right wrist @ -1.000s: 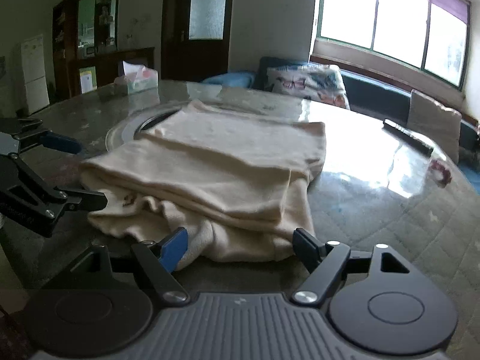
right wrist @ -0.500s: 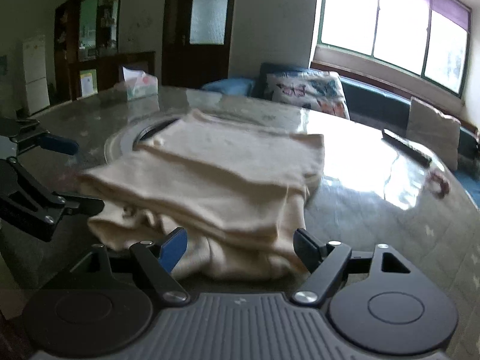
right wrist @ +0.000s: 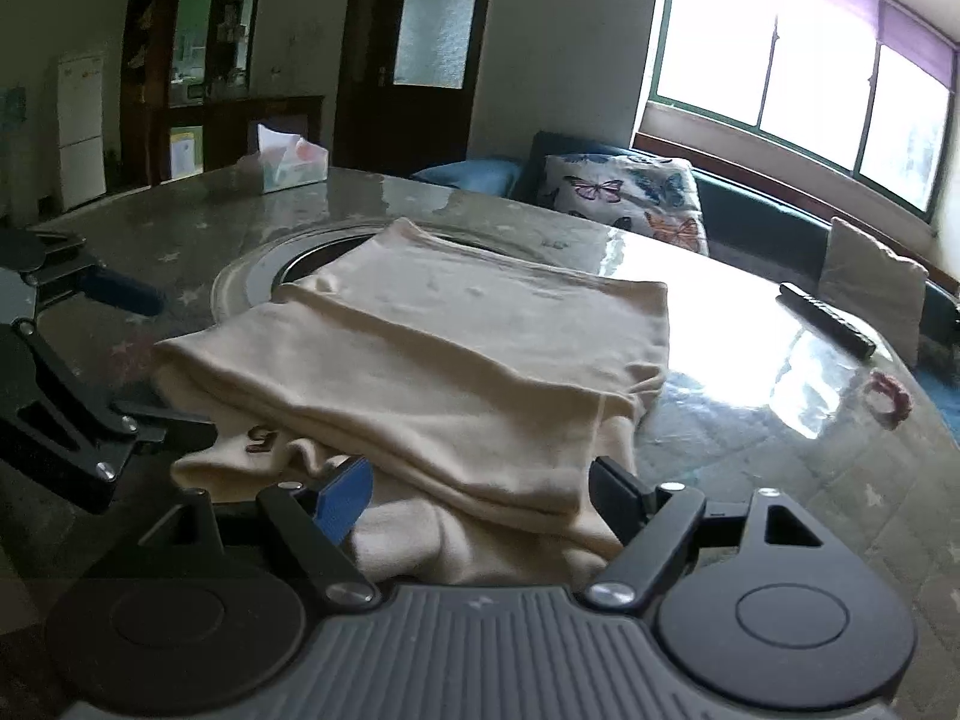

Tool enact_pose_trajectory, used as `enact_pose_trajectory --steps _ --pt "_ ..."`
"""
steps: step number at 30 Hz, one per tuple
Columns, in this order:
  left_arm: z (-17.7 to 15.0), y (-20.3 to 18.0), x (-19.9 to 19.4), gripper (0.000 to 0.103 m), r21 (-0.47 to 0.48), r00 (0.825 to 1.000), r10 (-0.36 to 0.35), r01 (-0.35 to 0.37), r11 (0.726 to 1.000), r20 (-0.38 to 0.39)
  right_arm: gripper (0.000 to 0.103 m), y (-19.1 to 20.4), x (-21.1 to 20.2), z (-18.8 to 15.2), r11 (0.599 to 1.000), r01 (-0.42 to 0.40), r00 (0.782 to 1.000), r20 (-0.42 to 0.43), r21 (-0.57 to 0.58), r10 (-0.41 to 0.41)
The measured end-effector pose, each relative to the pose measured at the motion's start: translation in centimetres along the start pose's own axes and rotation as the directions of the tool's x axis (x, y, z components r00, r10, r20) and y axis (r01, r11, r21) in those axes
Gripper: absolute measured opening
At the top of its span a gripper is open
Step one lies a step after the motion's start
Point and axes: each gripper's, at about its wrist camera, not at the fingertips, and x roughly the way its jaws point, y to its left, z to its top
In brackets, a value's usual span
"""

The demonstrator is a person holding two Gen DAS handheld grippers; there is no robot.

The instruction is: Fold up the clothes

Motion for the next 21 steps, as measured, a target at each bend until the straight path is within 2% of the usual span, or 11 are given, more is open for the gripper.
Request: enact_pose_trajectory --steps 4,15,21 --pt "0.0 -0.2 -0.1 0.103 0.006 1.0 0.003 -0.003 1.0 -0.002 0.081 0.0 0.2 -0.6 1.0 -0.014 1.0 -0.027 0.0 0.014" --pt "0.1 -0.3 0.0 0.103 0.007 1.0 0.004 -0.004 1.0 -0.003 0.081 1.0 -0.3 1.1 0.999 -0.034 0.998 0.043 -0.016 0.035" --pt "0.0 -0.4 -0.1 0.103 0.002 1.0 -0.002 0.002 1.0 -0.002 0.082 1.9 1.5 0.6 0.998 -0.041 0.999 -0.025 -0.05 0.04"
